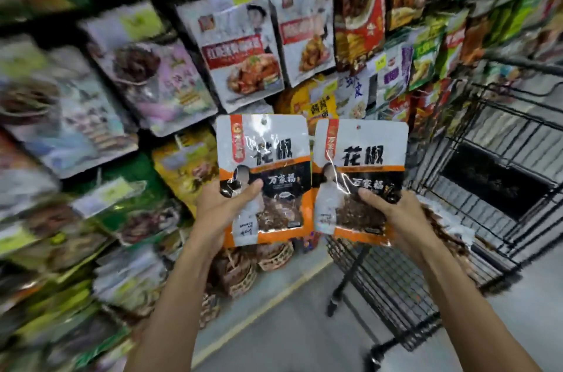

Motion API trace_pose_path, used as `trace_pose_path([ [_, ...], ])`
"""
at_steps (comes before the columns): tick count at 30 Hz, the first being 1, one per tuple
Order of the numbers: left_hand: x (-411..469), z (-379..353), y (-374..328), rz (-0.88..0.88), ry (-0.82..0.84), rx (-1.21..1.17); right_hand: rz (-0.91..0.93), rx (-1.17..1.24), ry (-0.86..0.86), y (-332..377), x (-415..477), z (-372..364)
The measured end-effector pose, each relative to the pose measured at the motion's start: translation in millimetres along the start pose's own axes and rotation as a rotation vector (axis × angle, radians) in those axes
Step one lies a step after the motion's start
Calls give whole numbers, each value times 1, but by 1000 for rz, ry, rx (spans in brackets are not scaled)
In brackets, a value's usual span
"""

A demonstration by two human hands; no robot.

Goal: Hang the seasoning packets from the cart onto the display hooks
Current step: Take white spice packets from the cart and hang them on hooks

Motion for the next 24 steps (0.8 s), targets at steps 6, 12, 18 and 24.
trace_pose_path([
  [6,-56,136,-73,-83,-240,38,164,-68,261,69,-30,-131],
  [12,-124,269,-130,-172,-437,30,254,-107,475,118,-77,-275],
  [18,-187,402,-164,-198,-563,44,280,-128,616,133,-132,-412],
  [24,-193,507,-166,-206,-579,-2,269,-157,641,136,-164,-507],
])
Point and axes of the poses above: each hand's wrist, its own x-axis towards the middle knuckle, its own z-axis out of the back of the hand, y = z × x, the point moved 9 cm from there along x, towards the middle knuckle, and after that the axes turned 12 degrees about -x, right-handed, at the moved point
